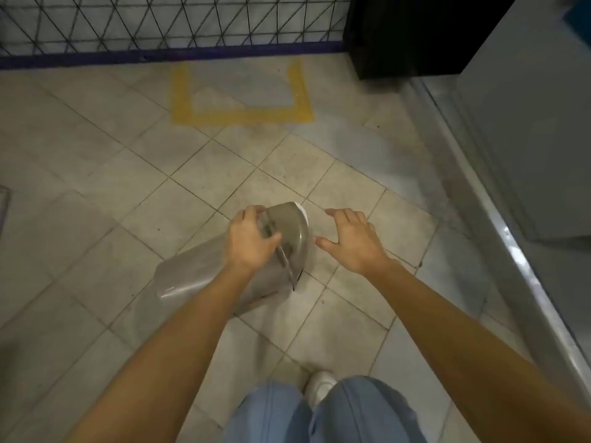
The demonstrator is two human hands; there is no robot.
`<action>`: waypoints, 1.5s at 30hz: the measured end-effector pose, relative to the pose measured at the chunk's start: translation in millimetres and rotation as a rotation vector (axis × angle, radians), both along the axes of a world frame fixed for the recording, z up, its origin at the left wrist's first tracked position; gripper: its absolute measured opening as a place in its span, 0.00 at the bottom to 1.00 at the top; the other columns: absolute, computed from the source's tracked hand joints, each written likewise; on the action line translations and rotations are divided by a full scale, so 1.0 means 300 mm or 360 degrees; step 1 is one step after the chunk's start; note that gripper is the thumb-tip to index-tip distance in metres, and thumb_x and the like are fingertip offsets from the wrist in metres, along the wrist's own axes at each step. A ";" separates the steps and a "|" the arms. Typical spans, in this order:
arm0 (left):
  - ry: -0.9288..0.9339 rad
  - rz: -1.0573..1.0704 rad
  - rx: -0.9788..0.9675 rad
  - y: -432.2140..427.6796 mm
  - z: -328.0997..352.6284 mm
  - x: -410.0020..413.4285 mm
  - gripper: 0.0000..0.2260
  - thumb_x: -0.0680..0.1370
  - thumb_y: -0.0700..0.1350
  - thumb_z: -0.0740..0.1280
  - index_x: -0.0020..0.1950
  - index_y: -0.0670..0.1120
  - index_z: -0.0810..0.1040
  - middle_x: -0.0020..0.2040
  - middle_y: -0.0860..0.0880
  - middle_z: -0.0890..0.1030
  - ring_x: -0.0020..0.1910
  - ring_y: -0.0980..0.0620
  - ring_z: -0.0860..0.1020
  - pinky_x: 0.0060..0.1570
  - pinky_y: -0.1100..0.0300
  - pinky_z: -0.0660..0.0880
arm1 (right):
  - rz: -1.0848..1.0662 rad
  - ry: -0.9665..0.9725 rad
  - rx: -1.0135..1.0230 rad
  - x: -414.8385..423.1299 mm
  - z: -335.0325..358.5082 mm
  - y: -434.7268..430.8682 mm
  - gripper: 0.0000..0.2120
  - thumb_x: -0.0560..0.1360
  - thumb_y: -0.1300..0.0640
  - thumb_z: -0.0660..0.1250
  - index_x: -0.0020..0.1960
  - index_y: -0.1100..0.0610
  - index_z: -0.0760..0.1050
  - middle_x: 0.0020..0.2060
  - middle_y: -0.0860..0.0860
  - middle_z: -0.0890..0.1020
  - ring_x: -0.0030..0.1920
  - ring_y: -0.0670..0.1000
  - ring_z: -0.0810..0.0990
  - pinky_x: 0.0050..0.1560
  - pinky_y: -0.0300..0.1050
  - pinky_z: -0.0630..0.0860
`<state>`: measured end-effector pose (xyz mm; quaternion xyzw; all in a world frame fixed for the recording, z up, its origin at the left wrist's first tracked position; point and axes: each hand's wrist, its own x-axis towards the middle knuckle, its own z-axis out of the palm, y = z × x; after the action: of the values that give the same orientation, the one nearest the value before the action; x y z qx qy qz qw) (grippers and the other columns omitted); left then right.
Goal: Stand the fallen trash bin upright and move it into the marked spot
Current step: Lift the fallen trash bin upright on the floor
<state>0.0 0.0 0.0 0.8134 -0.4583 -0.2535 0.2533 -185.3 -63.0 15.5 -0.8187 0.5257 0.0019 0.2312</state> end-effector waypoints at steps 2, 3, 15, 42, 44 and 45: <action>0.0043 0.0025 -0.0037 -0.028 -0.076 0.004 0.25 0.69 0.48 0.72 0.64 0.45 0.71 0.60 0.44 0.77 0.58 0.46 0.75 0.52 0.56 0.73 | 0.0028 0.0013 0.0009 0.017 -0.086 -0.023 0.32 0.73 0.39 0.62 0.72 0.53 0.61 0.68 0.53 0.69 0.68 0.55 0.63 0.66 0.51 0.61; 0.0048 0.0021 -0.0055 -0.043 -0.114 0.007 0.25 0.69 0.48 0.72 0.64 0.45 0.71 0.60 0.44 0.77 0.57 0.46 0.75 0.50 0.57 0.72 | 0.0051 0.0035 0.0015 0.024 -0.130 -0.039 0.32 0.73 0.40 0.63 0.71 0.53 0.62 0.68 0.53 0.69 0.68 0.55 0.64 0.65 0.52 0.62; 0.0145 0.0062 0.0054 -0.112 -0.241 0.001 0.30 0.69 0.40 0.73 0.67 0.39 0.65 0.61 0.40 0.75 0.61 0.44 0.72 0.55 0.58 0.70 | -0.0132 -0.0036 0.0442 0.127 -0.289 -0.133 0.39 0.73 0.39 0.63 0.74 0.59 0.55 0.73 0.57 0.63 0.72 0.59 0.60 0.70 0.53 0.61; 0.0706 0.0373 0.0195 -0.107 -0.194 -0.019 0.10 0.70 0.37 0.70 0.36 0.49 0.71 0.39 0.45 0.82 0.35 0.46 0.82 0.38 0.54 0.81 | -0.0216 -0.0265 0.0522 0.162 -0.309 -0.065 0.29 0.77 0.48 0.61 0.73 0.59 0.58 0.68 0.59 0.67 0.68 0.58 0.67 0.67 0.49 0.64; 0.0742 0.0387 0.0181 -0.105 -0.173 0.001 0.07 0.70 0.38 0.70 0.37 0.48 0.74 0.36 0.47 0.81 0.31 0.50 0.81 0.30 0.61 0.79 | -0.0294 -0.0368 0.0500 0.168 -0.291 -0.064 0.27 0.79 0.49 0.57 0.73 0.59 0.58 0.70 0.58 0.66 0.70 0.57 0.66 0.68 0.49 0.62; 0.0764 0.0400 0.0172 -0.105 -0.160 0.012 0.05 0.70 0.39 0.70 0.41 0.46 0.76 0.36 0.48 0.81 0.31 0.51 0.80 0.27 0.62 0.78 | -0.0321 -0.0413 0.0481 0.171 -0.281 -0.064 0.26 0.79 0.48 0.56 0.73 0.59 0.58 0.70 0.58 0.66 0.70 0.56 0.66 0.68 0.49 0.62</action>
<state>3.5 -31.4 -47.9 0.7928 -0.2664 -0.4297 0.3405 -134.1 -82.2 -68.8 -0.7113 0.5646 -0.0478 0.4160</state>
